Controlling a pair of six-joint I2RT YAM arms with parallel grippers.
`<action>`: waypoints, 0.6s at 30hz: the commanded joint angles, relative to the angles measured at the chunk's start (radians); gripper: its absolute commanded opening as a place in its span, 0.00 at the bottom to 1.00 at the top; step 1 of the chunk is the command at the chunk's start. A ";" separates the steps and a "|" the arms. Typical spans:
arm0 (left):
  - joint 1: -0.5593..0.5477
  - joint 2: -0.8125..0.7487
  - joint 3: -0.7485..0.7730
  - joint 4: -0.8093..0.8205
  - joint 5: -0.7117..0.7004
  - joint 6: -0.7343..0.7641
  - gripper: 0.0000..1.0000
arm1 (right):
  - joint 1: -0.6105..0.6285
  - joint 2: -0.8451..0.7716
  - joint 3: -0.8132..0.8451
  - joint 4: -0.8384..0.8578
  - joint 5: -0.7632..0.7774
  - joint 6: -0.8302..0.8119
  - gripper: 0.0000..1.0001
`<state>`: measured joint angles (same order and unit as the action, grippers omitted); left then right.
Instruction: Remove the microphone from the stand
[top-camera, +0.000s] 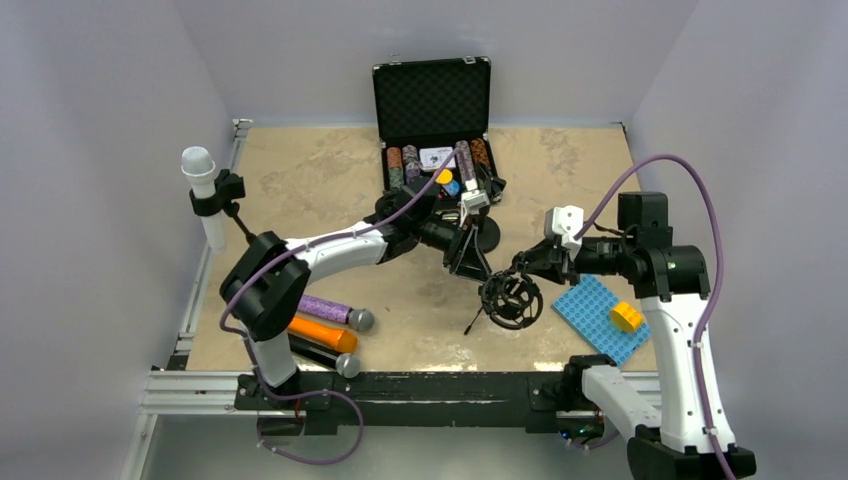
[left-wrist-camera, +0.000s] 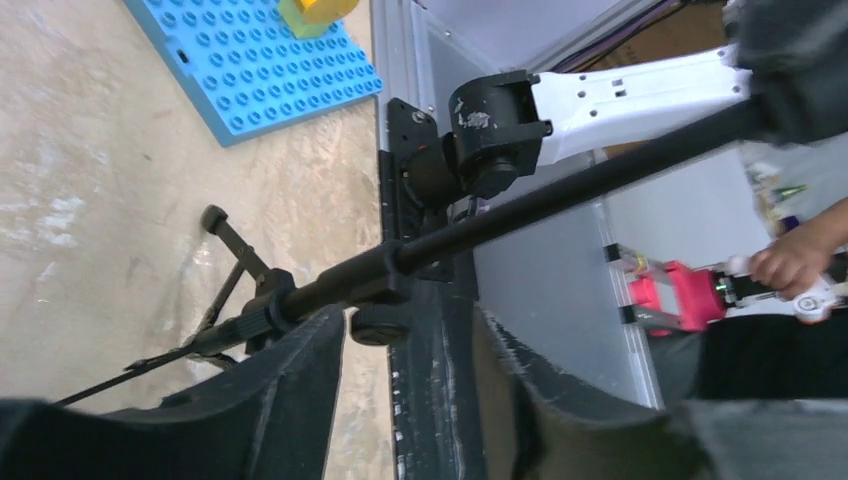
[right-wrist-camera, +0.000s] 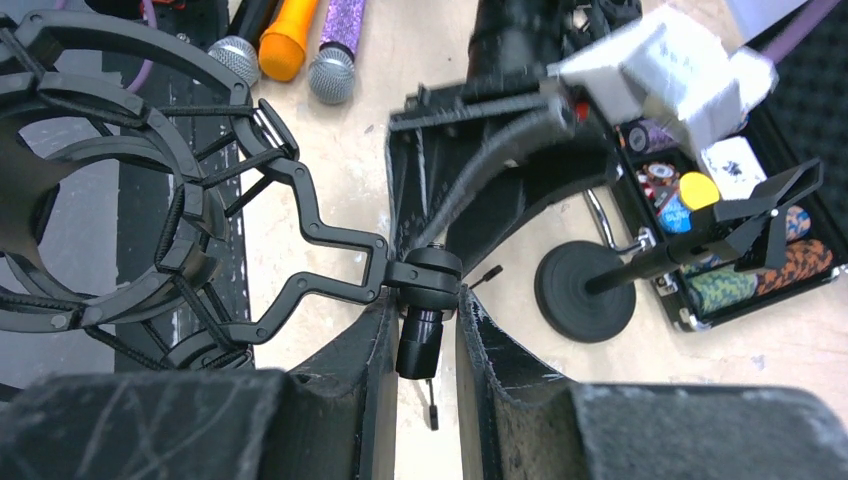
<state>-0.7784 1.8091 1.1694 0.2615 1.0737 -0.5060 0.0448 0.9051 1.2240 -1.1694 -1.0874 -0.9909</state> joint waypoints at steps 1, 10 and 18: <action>0.004 -0.199 0.033 -0.091 -0.044 0.212 0.59 | -0.003 0.015 0.017 -0.006 0.015 -0.034 0.00; -0.023 -0.326 -0.072 -0.151 -0.105 0.705 0.67 | -0.003 0.022 0.008 0.019 0.008 -0.011 0.00; -0.088 -0.336 -0.152 -0.084 -0.189 1.067 0.68 | -0.002 0.023 0.010 0.018 0.014 -0.006 0.00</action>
<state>-0.8478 1.4746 1.0412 0.1242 0.9222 0.3092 0.0437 0.9272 1.2240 -1.1660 -1.0786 -0.9943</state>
